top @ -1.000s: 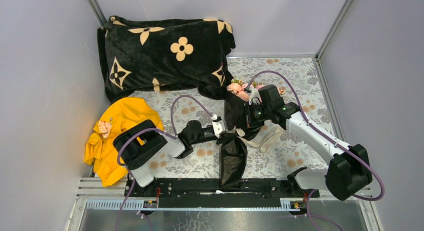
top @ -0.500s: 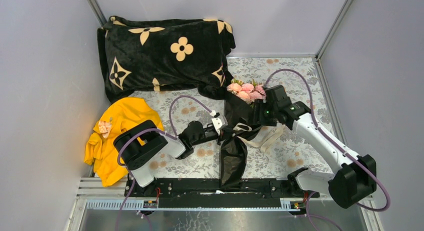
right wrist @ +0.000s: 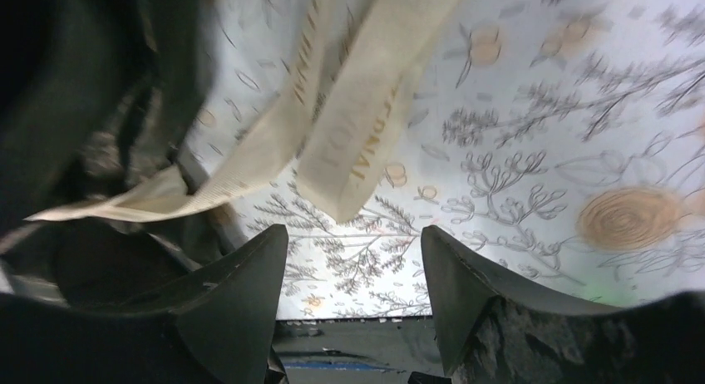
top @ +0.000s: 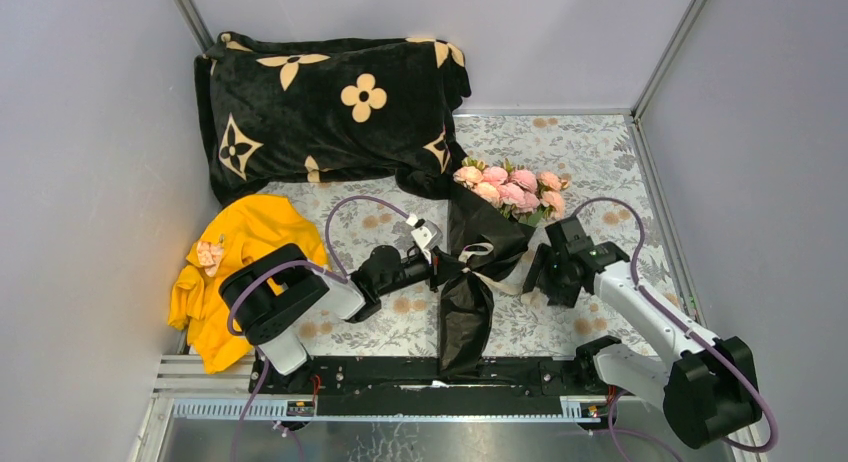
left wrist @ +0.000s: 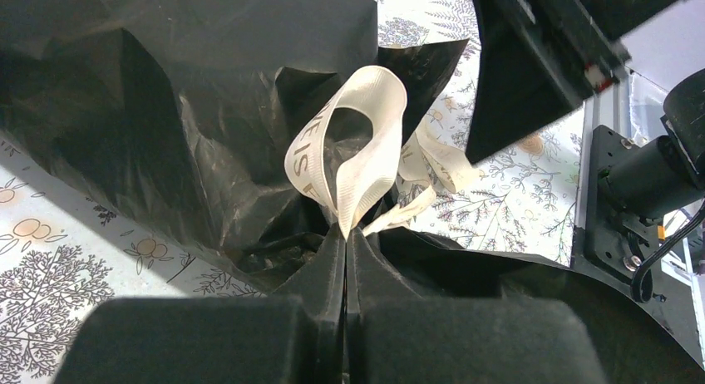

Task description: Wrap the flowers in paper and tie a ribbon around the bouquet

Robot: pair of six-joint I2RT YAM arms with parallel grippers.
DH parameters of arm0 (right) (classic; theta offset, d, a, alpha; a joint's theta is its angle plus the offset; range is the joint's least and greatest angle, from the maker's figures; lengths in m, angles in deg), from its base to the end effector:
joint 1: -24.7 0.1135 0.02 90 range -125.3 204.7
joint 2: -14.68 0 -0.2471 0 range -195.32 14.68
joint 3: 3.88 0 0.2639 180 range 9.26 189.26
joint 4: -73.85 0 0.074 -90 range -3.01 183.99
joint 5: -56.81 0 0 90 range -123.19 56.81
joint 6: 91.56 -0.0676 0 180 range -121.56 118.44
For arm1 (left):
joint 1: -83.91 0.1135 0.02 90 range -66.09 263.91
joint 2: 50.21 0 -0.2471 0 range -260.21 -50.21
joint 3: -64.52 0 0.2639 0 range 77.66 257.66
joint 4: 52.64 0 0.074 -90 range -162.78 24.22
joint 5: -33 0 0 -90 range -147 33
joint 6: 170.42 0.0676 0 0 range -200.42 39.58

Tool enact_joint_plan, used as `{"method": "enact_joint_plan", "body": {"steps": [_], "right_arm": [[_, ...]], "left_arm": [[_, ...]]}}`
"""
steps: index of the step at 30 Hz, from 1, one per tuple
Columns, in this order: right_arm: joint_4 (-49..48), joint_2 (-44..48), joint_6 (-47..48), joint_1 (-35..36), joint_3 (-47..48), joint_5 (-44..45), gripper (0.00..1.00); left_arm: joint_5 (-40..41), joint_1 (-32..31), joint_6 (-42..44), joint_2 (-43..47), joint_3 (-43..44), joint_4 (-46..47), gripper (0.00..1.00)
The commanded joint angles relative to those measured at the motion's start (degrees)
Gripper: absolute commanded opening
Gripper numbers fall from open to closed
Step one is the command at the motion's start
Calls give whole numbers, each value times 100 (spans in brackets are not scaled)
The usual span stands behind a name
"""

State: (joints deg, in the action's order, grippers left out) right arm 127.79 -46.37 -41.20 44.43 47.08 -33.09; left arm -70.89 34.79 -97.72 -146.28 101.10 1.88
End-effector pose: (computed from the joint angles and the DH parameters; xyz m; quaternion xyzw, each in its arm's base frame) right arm 0.2092 0.0749 0.1562 0.1686 0.9597 0.1105 0.1956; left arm 0.1966 -0.2520 0.1198 0.2792 0.6813 -0.4420 0.5124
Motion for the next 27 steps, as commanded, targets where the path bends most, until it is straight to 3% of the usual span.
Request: {"method": "enact_joint_plan", "body": {"steps": [1, 8, 17, 19, 21, 23, 25, 27], "right_arm": [[-277, 289, -707, 252, -399, -383, 68], [-1399, 107, -801, 305, -945, -851, 67], [-1068, -554, -250, 330, -530, 102, 59], [-1052, -625, -201, 330, -522, 228, 46], [-1009, -652, -157, 329, -503, 279, 23], [-844, -605, -48, 330, -370, 320, 7], [-498, -481, 77, 330, -104, 366, 0], [-16, -249, 286, 330, 301, 321, 0]], "left_arm": [[146, -5, -35, 107, -66, 370, 0], [65, -18, 71, 70, -16, 356, 0], [38, -18, 122, 71, 11, 305, 0], [43, -18, 130, 67, 16, 301, 0], [60, -17, 151, 76, 20, 301, 0], [74, -16, 182, 99, 12, 301, 0], [83, -3, 211, 112, 4, 313, 0], [76, -7, 260, 123, -21, 375, 0]]}}
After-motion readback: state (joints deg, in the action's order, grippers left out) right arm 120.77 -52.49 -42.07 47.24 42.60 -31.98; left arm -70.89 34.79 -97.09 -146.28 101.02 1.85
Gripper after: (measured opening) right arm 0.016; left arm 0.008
